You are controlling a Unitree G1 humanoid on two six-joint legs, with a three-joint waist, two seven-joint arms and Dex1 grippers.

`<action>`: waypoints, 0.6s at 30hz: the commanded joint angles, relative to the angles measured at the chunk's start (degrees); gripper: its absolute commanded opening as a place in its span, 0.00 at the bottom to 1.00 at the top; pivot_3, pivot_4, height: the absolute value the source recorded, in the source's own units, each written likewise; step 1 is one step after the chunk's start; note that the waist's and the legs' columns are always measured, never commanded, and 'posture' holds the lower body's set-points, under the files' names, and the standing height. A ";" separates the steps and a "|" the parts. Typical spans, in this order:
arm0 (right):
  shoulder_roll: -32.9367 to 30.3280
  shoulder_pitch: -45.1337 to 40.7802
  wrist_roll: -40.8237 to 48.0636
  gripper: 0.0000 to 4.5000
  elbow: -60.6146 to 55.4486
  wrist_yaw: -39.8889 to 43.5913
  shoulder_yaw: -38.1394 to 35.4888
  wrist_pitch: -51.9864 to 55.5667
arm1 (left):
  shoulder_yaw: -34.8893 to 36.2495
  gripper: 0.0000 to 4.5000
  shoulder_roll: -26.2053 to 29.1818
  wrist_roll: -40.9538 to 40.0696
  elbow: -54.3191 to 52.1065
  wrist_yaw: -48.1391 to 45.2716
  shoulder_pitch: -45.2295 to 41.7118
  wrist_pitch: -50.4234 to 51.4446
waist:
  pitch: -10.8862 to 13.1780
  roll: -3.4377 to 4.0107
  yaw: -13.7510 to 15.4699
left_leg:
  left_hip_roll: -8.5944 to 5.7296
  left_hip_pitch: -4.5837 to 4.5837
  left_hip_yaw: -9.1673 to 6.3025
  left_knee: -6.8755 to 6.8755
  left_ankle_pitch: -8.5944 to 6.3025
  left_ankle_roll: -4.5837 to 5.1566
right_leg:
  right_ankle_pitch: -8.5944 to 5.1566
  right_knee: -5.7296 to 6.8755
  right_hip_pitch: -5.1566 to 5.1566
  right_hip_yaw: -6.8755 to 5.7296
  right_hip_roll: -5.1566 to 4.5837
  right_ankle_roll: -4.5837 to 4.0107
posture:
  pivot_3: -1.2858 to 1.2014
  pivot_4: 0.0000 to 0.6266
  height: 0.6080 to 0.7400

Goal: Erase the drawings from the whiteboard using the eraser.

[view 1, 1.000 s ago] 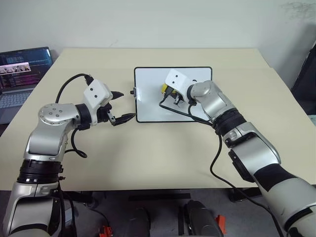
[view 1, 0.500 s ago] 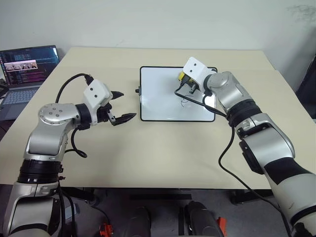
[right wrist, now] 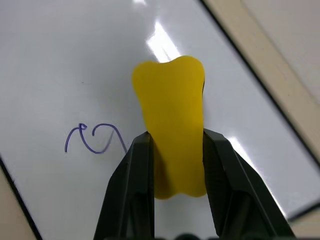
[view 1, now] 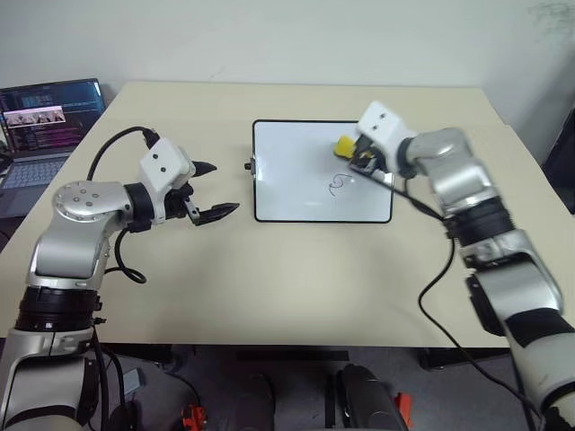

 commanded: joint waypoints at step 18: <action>-14.90 8.28 6.32 0.22 -10.61 8.50 -5.90 3.21 | 1.13 1.00 1.00 -0.36 0.68 -2.11 -2.14 -1.75 | 0.09 0.02 -0.21 | 0.01 0.06 0.19 -0.23 -0.02 -0.04 | -0.09 -0.10 -0.07 0.10 -0.05 -0.04 | 0.52 0.24 1.00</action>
